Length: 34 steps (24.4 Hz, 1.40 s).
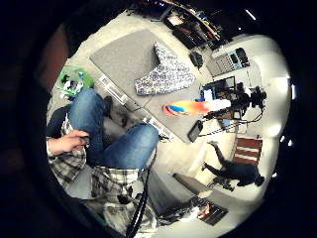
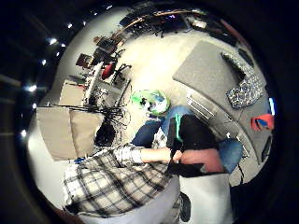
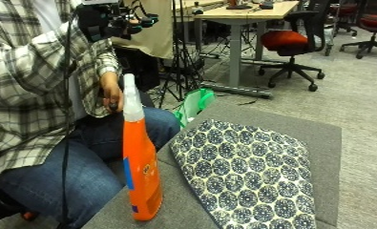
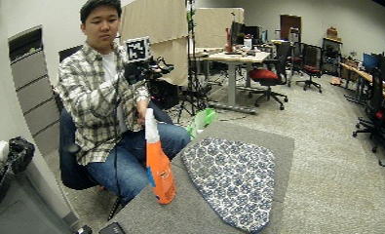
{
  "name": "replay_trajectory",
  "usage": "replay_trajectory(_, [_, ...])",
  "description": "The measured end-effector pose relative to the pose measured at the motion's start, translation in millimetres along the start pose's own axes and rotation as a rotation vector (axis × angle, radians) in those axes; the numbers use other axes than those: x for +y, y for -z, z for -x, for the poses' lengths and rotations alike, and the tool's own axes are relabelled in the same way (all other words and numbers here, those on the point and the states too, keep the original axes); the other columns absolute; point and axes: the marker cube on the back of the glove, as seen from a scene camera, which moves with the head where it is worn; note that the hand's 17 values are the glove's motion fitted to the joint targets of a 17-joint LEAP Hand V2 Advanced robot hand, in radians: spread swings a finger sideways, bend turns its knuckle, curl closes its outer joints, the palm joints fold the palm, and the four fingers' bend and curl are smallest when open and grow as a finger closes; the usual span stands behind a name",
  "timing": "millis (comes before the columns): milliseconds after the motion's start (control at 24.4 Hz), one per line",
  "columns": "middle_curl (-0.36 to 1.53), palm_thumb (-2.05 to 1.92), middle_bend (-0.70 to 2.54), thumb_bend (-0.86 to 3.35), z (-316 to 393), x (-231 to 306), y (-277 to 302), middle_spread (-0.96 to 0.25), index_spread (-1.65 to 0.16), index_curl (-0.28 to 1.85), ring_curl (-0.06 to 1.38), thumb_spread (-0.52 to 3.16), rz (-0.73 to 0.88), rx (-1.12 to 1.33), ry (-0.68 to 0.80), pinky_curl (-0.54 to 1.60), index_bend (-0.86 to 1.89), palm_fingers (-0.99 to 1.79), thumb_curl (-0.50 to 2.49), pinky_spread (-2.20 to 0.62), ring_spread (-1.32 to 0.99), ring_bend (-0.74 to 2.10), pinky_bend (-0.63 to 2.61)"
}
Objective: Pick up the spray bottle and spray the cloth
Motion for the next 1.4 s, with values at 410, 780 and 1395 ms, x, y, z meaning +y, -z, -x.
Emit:
replay_trajectory(410, [0.10, 0.50, 0.17, 0.27, -2.1, 2.0, 1.3, -0.01, -0.30, 0.16, 0.11, 0.86, -0.004, -0.009, 0.006, 0.13, 0.18, 0.21, 0.20, 0.18, 0.15, 0.28, 0.44])
replay_trajectory(780, [0.15, 0.53, 0.17, 0.22, -12.2, 17.5, -7.7, -0.01, -0.34, 0.21, 0.15, 1.03, -0.014, 0.040, 0.034, 0.16, 0.18, 0.19, 0.26, 0.22, 0.18, 0.30, 0.46])
replay_trajectory(1395, [0.20, 0.59, 0.17, 0.13, -147.1, 77.4, -8.6, -0.01, -0.34, 0.27, 0.19, 1.10, -0.097, -0.109, -0.340, 0.19, 0.18, 0.16, 0.35, 0.24, 0.19, 0.32, 0.48])
